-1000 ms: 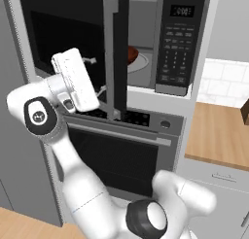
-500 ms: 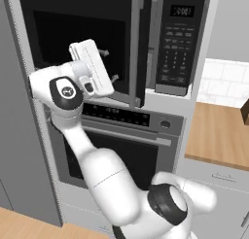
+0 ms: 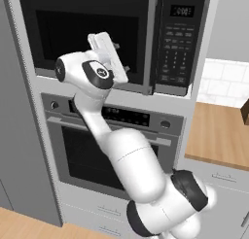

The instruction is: Open the microwave, place the bowl with waffle inside the microwave, then close the microwave door and turn it on.

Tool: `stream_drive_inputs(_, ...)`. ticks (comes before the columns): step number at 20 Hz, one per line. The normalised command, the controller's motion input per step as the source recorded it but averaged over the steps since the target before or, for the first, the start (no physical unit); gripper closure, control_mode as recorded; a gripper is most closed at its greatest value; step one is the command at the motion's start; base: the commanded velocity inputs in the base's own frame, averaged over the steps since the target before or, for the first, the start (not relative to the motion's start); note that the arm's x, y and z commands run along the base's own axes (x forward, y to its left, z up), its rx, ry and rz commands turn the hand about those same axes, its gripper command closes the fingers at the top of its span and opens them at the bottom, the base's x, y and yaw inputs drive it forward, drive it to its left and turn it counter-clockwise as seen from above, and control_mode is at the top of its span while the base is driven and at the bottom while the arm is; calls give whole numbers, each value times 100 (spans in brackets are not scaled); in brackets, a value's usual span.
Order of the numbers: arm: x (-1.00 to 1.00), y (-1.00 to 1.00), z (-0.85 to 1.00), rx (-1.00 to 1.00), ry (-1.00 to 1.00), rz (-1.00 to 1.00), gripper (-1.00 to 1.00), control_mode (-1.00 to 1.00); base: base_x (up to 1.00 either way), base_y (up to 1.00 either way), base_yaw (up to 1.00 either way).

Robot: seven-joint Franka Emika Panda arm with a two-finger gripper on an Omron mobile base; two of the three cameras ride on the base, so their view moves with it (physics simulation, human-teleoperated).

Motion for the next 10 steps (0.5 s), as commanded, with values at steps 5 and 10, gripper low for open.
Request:
stream_drive_inputs(5,80,-49,-22,5,2,19,-100,-100,0,0,0)
stream_drive_inputs(10,99,-28,-47,2,9,20,-100,-100,0,0,0)
